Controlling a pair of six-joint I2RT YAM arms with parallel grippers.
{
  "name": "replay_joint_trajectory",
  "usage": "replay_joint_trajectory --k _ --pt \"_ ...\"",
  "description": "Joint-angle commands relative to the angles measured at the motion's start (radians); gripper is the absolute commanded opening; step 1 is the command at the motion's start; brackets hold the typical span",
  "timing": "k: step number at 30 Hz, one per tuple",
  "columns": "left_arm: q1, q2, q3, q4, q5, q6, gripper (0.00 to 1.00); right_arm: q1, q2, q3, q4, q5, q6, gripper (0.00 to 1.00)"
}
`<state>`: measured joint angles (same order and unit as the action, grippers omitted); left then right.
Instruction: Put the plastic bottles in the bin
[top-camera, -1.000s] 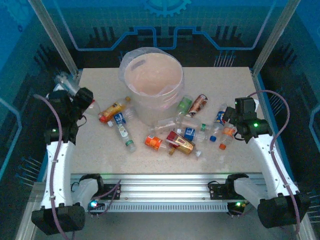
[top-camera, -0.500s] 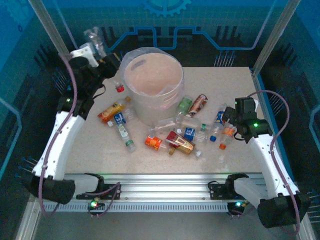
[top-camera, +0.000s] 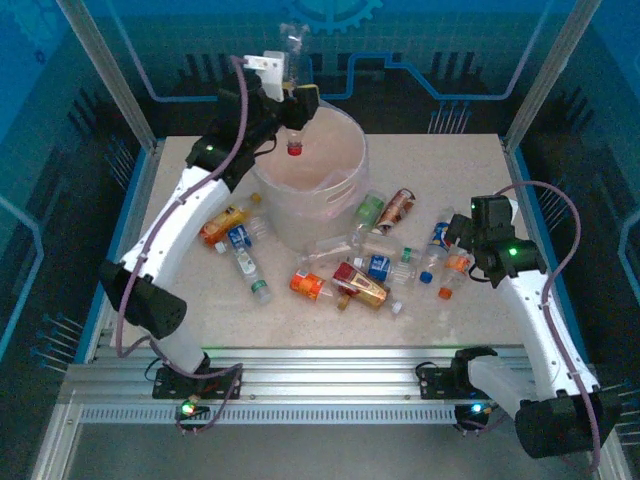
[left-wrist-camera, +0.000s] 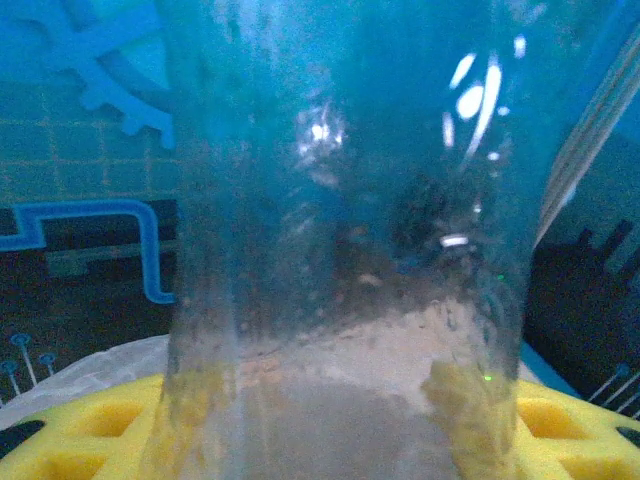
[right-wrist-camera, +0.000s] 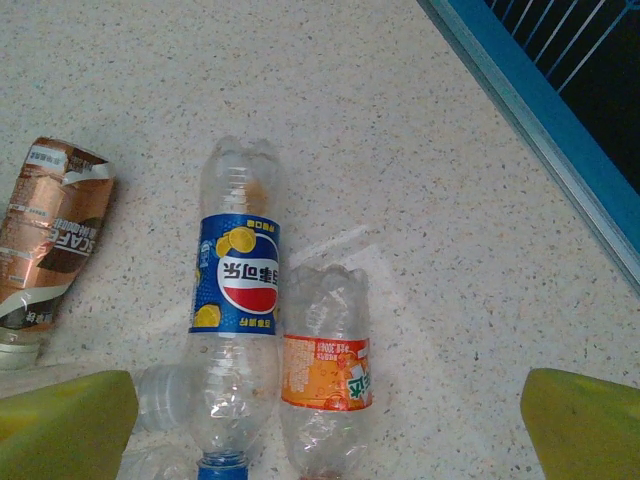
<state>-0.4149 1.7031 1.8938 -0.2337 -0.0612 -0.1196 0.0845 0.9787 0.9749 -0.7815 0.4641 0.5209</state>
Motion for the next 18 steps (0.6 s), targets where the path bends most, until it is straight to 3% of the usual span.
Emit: replay_joint_trajectory --k 1,8,18 --pt "-0.016 0.025 0.018 0.033 0.03 0.085 0.41 0.005 -0.024 0.027 -0.03 0.01 0.014 1.0" --pt "-0.017 0.031 -0.127 0.188 0.073 0.05 0.4 0.003 -0.019 0.031 -0.032 -0.001 0.013 1.0" --pt "-0.017 0.071 -0.193 0.175 0.071 0.032 0.39 -0.003 -0.011 0.041 -0.051 -0.001 0.008 1.0"
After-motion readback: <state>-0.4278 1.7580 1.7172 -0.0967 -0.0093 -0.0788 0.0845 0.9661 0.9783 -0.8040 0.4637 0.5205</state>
